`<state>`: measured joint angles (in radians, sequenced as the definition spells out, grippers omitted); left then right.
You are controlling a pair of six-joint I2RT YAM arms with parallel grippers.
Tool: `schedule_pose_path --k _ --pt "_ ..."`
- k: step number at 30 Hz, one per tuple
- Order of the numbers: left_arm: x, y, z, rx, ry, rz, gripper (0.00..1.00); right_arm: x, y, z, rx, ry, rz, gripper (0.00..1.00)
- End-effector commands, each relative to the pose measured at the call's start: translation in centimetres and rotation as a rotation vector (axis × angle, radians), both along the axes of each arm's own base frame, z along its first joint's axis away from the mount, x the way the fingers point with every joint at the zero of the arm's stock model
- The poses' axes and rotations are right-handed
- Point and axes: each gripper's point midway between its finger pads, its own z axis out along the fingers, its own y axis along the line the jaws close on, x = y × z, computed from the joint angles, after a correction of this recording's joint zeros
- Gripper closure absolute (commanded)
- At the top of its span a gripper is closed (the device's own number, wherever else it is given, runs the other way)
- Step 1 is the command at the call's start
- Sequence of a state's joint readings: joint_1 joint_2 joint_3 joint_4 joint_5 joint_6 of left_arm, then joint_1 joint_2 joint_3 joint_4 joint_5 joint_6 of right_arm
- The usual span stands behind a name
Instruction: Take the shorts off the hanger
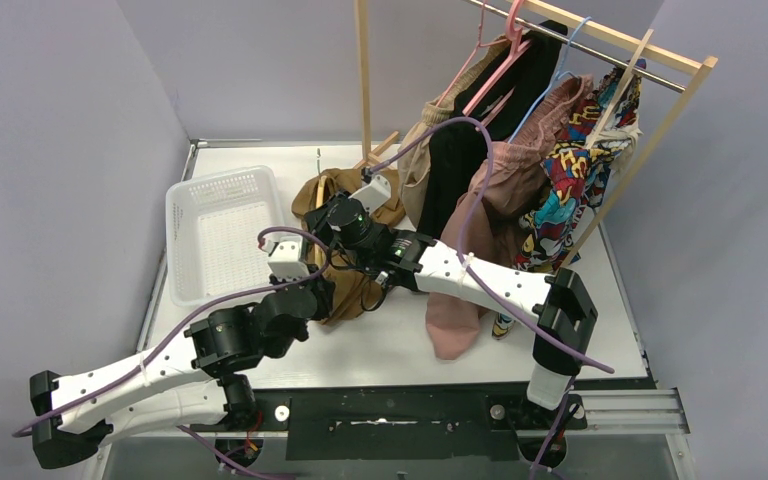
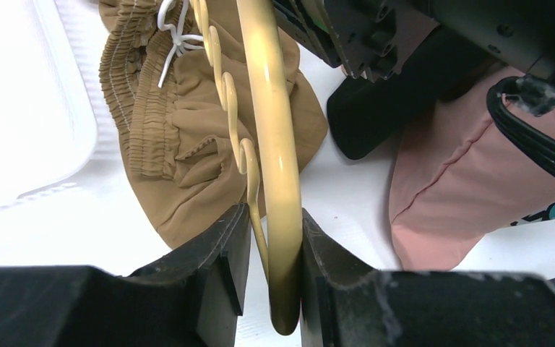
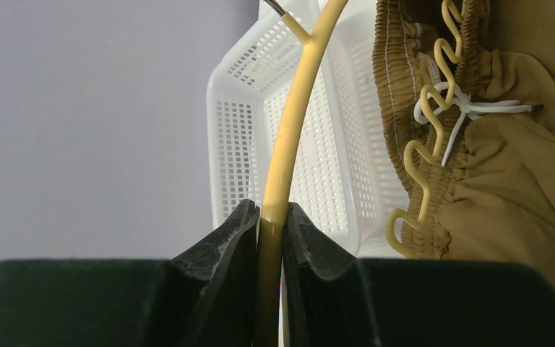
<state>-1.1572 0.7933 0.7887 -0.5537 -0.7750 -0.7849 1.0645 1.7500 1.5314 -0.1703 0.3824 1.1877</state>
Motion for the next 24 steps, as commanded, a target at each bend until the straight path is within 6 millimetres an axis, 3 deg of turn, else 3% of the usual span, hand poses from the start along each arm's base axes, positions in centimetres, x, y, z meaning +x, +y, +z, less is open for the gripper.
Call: schedule_pose_path --k 1,4,8,11,13,16,21,22,24 --pt "1.1 2.1 4.2 -0.041 -0.093 0.102 0.88 -1.1 -0.7 5.2 0.094 -0.087 0.006 0.99" --pt "1.0 2.6 4.6 -0.03 -0.099 0.108 0.94 -1.4 -0.3 5.4 0.106 -0.086 0.03 0.99" --pt "0.8 3.1 4.9 -0.011 -0.102 0.1 0.93 -1.7 -0.1 5.8 0.118 -0.089 0.052 0.98" --pt "0.6 2.9 5.4 -0.006 -0.113 0.062 0.77 -1.8 -0.4 5.9 0.135 -0.091 0.049 0.98" --pt "0.6 2.6 5.6 -0.002 -0.122 0.041 0.74 -1.9 -0.4 5.9 0.146 -0.086 0.05 0.98" --pt "0.7 2.2 5.7 0.015 -0.125 0.031 0.61 -2.1 -0.3 6.0 0.169 -0.081 0.063 0.98" --pt "1.2 1.4 6.1 0.014 -0.136 0.032 0.57 -2.2 -0.1 5.9 0.18 -0.073 0.071 0.98" --pt "1.3 1.6 6.2 0.012 -0.137 0.048 0.57 -2.2 -0.1 5.9 0.18 -0.073 0.069 0.98" --pt "1.4 2.1 6.3 0.01 -0.139 0.071 0.71 -2.2 -0.2 5.7 0.179 -0.071 0.066 0.98"
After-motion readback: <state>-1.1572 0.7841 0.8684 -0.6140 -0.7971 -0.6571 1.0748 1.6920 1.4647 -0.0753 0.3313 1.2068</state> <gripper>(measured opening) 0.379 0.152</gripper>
